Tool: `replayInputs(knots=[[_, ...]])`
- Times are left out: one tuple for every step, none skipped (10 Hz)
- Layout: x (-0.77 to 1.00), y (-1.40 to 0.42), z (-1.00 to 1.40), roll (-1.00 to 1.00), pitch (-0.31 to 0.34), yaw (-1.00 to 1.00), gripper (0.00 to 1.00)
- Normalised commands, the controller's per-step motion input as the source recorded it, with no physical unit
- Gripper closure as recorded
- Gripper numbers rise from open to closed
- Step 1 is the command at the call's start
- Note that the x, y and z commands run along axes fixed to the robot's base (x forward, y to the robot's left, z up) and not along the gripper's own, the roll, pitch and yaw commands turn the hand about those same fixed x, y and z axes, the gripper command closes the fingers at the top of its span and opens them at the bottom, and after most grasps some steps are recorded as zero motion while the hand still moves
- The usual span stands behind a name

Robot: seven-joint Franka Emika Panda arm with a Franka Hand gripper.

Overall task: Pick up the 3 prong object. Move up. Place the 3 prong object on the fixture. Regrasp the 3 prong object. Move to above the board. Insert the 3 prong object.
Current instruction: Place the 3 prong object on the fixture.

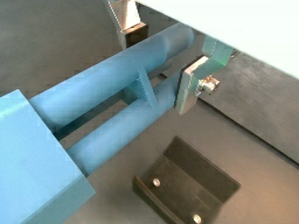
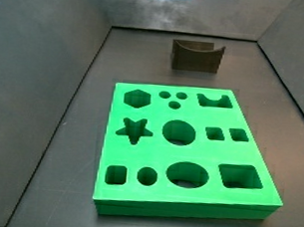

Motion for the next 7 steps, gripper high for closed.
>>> replayInputs(knots=[[1.0,-0.1,0.05,-0.11,0.139,0.08,1.0],[1.0,-0.09,0.05,-0.1,0.143,0.06,1.0],[1.0,-0.07,0.04,-0.09,0.137,0.04,1.0],[0.85,0.46,-0.37,-1.0,0.181,0.17,1.0],[0.77,0.45,-0.36,-1.0,0.178,0.15,1.0],[0.71,0.34,-0.22,-1.0,0.175,0.11,1.0],[0.62,0.19,-0.1,-1.0,0.195,0.09,1.0]])
